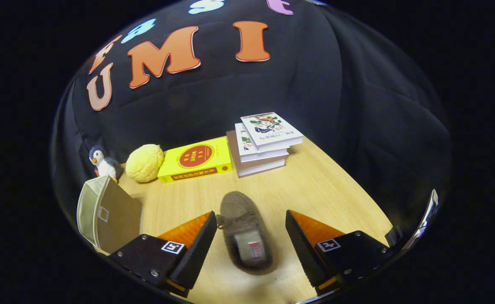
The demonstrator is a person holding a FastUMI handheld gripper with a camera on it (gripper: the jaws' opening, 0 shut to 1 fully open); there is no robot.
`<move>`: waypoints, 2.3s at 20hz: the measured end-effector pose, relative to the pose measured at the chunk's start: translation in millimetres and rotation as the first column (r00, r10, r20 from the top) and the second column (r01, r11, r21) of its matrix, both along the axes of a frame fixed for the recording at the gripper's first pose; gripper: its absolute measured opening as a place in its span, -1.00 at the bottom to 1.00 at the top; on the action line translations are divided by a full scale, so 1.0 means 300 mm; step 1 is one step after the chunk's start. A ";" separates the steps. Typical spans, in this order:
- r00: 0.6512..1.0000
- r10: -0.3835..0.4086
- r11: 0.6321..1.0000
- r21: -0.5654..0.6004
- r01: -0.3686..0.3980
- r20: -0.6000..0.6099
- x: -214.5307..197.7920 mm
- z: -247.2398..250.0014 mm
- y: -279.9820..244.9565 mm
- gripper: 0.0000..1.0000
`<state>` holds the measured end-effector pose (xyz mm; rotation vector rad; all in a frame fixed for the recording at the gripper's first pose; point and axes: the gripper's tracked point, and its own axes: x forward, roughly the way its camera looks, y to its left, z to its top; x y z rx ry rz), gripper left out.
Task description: Open the storage box then place both shoes into the box .Put the left shoe in first, then the right shoe, with the right side of both shoes facing outward in a uniform manner.
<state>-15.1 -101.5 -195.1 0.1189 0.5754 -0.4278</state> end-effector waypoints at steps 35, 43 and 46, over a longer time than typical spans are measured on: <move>0.998 0.016 0.997 0.076 -0.011 -0.065 0.007 -0.100 0.058 -0.98; 0.998 0.057 0.997 0.051 -0.058 0.011 0.055 0.092 0.355 -0.99; 0.996 0.078 0.994 0.074 -0.081 0.042 0.087 0.147 0.499 -0.99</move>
